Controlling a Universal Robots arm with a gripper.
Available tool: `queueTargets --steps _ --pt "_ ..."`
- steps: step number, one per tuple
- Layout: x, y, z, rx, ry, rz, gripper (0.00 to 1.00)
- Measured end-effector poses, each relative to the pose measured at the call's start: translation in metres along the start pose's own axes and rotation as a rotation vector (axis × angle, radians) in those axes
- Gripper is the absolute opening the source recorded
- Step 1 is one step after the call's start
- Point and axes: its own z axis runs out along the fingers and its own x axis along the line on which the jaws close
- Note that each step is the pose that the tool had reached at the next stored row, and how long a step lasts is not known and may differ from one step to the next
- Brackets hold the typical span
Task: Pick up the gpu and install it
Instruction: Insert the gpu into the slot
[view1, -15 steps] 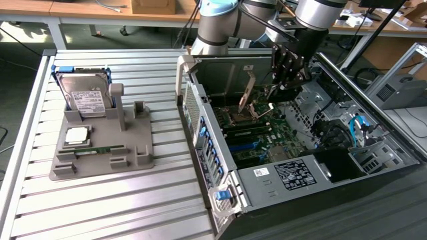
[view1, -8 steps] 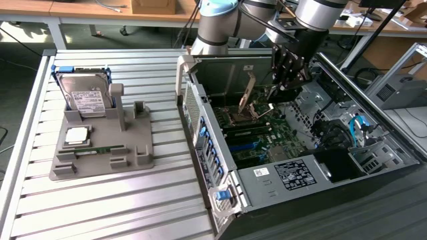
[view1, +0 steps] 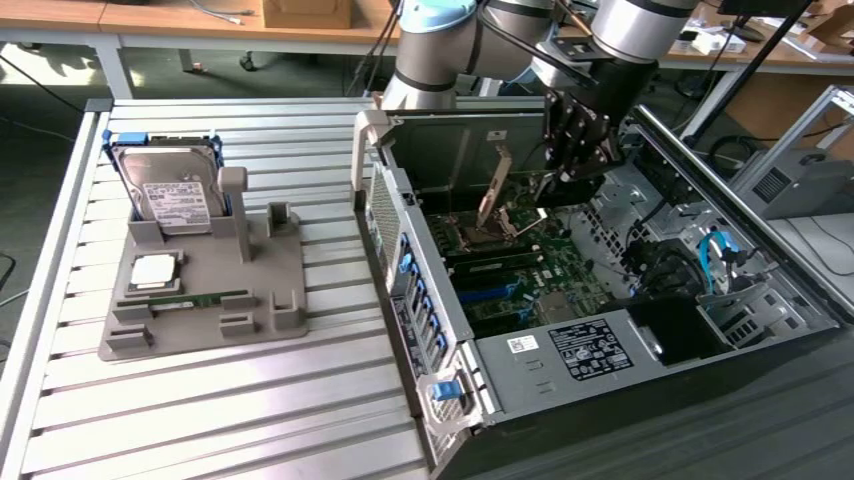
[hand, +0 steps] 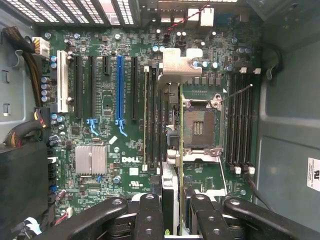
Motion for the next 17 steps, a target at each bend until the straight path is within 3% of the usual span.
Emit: queueTargets --steps 17 --pt "0.0038 0.0004 0.0004 0.0000 0.0000 0.000 0.27"
